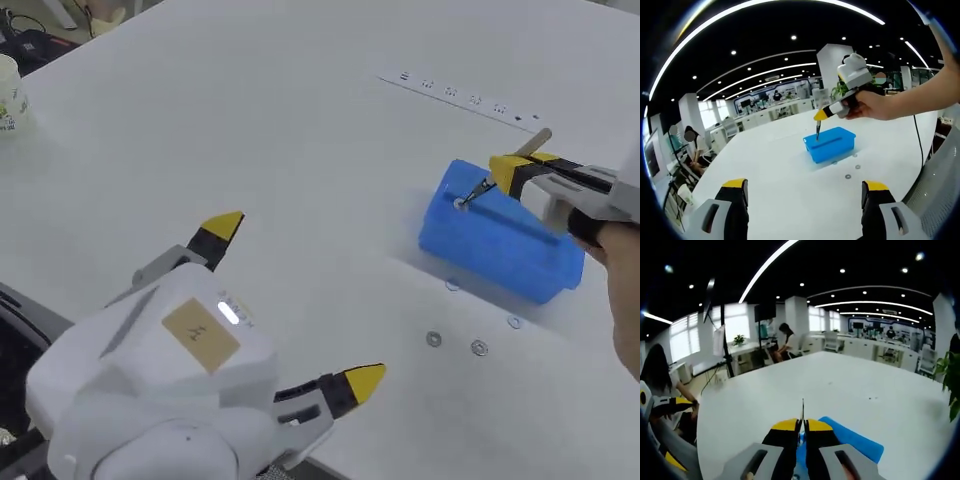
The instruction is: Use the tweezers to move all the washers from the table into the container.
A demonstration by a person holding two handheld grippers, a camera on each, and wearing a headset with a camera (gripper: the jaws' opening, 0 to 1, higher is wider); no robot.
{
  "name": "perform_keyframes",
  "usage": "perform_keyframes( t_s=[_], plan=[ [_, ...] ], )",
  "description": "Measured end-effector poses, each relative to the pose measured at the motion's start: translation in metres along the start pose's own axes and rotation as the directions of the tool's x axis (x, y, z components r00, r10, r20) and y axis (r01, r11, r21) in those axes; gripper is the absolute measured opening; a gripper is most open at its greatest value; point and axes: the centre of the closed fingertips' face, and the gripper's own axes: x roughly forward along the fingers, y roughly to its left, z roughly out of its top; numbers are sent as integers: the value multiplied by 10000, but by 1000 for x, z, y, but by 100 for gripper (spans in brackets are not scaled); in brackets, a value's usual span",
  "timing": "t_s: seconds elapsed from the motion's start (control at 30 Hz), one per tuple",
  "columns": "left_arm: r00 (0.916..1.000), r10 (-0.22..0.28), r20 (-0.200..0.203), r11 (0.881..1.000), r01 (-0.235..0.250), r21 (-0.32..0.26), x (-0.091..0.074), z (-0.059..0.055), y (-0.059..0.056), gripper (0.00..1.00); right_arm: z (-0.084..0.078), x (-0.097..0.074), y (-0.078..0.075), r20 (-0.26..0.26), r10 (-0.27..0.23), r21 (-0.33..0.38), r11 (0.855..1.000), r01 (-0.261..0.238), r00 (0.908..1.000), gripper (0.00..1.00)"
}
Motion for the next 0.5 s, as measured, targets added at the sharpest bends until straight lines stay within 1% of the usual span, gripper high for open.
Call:
perform_keyframes(
  t_s=[0.2, 0.3, 0.33, 0.43, 0.5],
  plan=[
    [10000, 10, -99, 10000, -10, 18, 1, -1, 0, 96, -9, 10, -4, -248, -165, -211, 9996, 160, 9996, 1],
    [9999, 0, -136, 10000, 0, 39, 1, -2, 0, 96, -16, 15, -7, -401, -241, -404, 9989, 224, 9989, 1],
    [9999, -70, -158, 10000, 71, 35, 1, -2, -1, 96, -20, 17, -8, -458, -251, -447, 9987, 231, 9986, 1],
    [9993, -249, -287, 9996, 252, 107, 2, -5, -5, 97, -30, 22, -11, -675, -244, -311, 9993, 224, 9974, 1],
    [9990, -309, -315, 9994, 314, 151, 2, -5, -7, 97, -34, 25, -12, -698, -253, -241, 9994, 236, 9972, 1]
  ],
)
